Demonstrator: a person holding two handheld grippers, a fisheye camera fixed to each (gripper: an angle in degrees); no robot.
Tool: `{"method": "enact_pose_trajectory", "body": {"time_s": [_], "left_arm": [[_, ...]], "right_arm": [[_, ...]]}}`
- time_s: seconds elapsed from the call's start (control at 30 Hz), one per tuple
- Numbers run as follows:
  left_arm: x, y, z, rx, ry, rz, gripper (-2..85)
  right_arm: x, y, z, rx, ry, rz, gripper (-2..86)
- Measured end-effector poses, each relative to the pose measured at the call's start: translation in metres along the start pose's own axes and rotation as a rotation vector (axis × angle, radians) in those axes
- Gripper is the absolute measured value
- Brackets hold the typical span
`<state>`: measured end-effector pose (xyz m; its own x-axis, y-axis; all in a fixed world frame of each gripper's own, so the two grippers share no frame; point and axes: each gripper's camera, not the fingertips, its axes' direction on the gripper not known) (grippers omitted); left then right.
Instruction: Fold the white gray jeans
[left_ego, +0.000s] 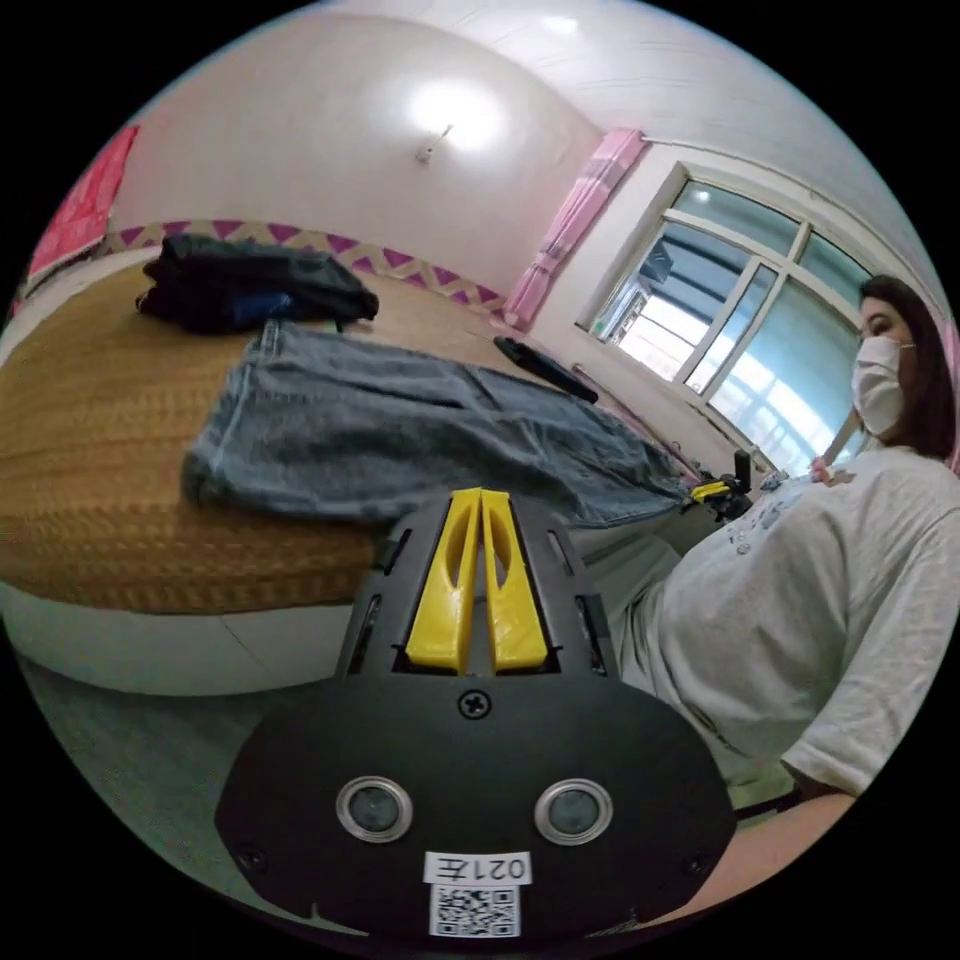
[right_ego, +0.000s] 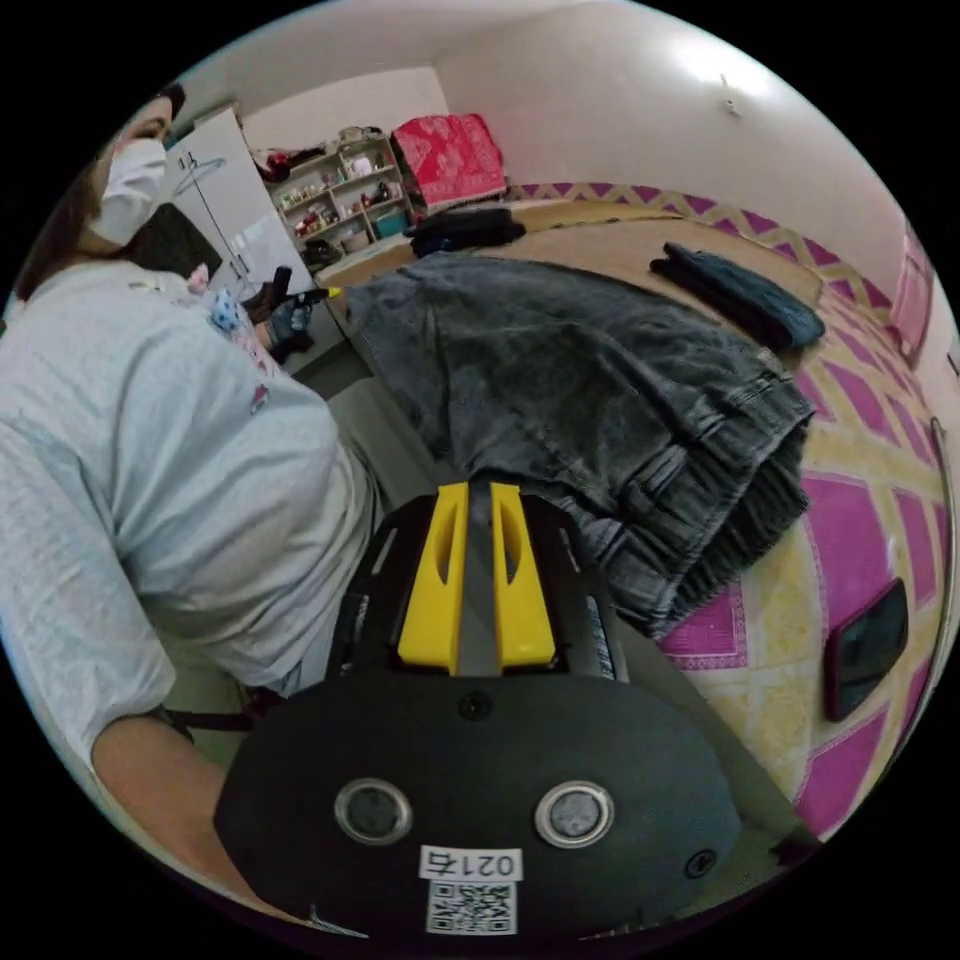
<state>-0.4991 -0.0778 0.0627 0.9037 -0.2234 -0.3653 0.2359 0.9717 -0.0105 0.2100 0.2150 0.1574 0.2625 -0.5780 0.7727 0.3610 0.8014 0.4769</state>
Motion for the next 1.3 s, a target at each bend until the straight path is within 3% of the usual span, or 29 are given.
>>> {"method": "enact_pose_trajectory", "body": {"time_s": [0.1, 0.23, 0.4, 0.6, 0.77, 0.93, 1.1, 1.3], "left_arm": [[-0.001, -0.033, 0.003, 0.013, -0.110, -0.012, -0.8], [-0.021, -0.087, 0.065, -0.111, -0.089, -0.063, 0.4], [-0.029, -0.133, 0.147, -0.260, -0.036, -0.033, 4.1], [-0.032, -0.177, 0.202, -0.352, -0.118, 0.107, 6.1], [-0.058, -0.204, 0.233, -0.436, -0.251, 0.191, 8.2], [-0.097, -0.216, 0.257, -0.500, -0.328, 0.191, 7.8], [-0.096, -0.220, 0.266, -0.572, -0.309, 0.227, -0.1], [-0.092, -0.244, 0.256, -0.522, -0.331, 0.262, -0.9]], "right_arm": [[0.032, -0.013, -0.029, 0.142, 0.095, 0.069, 6.2], [0.112, -0.055, -0.022, 0.163, 0.293, 0.280, 9.6], [0.230, -0.094, -0.007, 0.123, 0.230, 0.496, 11.5], [0.296, -0.160, 0.029, -0.060, 0.279, 0.309, 11.8], [0.334, -0.195, 0.072, -0.251, 0.200, 0.221, 12.7], [0.335, -0.207, 0.080, -0.292, 0.124, 0.142, 9.1], [0.307, -0.223, 0.083, -0.355, 0.245, 0.038, 3.8], [0.318, -0.248, 0.050, -0.306, 0.290, 0.059, 2.0]]}}
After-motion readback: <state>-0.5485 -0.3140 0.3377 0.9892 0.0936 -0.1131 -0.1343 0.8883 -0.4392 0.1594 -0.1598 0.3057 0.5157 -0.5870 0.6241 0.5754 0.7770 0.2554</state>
